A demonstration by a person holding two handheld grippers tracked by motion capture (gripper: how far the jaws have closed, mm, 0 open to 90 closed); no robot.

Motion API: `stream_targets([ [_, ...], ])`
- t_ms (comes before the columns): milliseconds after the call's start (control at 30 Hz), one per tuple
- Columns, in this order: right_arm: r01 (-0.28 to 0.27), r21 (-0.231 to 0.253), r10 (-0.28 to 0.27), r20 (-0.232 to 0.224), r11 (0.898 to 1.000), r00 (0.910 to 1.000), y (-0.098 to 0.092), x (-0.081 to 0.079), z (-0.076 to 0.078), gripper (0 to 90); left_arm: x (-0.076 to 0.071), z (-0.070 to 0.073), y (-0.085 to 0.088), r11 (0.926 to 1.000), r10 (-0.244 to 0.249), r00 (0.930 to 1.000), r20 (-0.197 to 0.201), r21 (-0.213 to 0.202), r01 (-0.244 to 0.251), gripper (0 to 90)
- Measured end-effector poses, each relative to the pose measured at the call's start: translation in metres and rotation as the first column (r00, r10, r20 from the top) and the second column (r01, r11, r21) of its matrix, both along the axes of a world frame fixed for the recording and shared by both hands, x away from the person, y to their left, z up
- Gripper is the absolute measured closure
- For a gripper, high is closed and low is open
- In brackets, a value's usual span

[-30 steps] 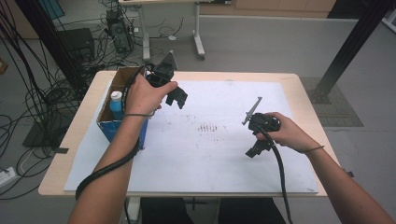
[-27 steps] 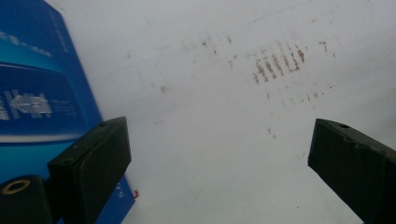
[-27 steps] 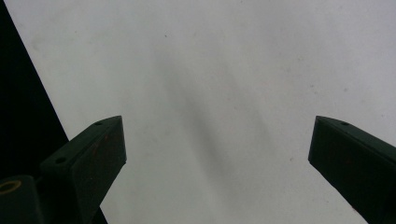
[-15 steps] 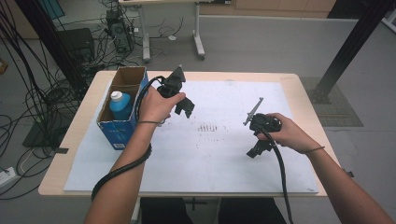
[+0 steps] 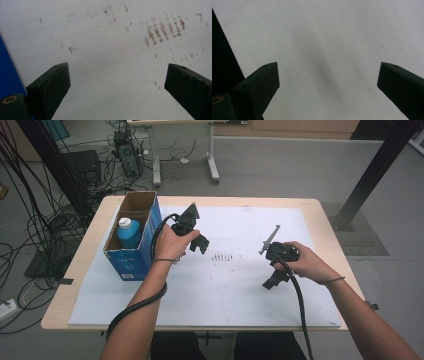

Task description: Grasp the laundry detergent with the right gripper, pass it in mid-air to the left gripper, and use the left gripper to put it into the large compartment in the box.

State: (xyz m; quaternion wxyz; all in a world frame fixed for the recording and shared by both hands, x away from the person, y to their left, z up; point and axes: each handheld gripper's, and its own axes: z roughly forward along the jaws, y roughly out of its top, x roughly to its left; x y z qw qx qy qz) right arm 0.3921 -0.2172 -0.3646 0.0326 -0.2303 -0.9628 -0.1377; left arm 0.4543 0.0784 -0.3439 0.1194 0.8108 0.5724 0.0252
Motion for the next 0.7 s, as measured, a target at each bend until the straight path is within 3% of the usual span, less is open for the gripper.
stream_targets([
  [700, -0.006, 0.002, 0.006, 0.012, 1.000, 0.9999, 0.0027, -0.0016, 0.0035, 4.2, -0.0032, -0.0040, 0.0030, 0.9998, 0.012, 0.9999, -0.007, -0.015, -0.012, 7.0],
])
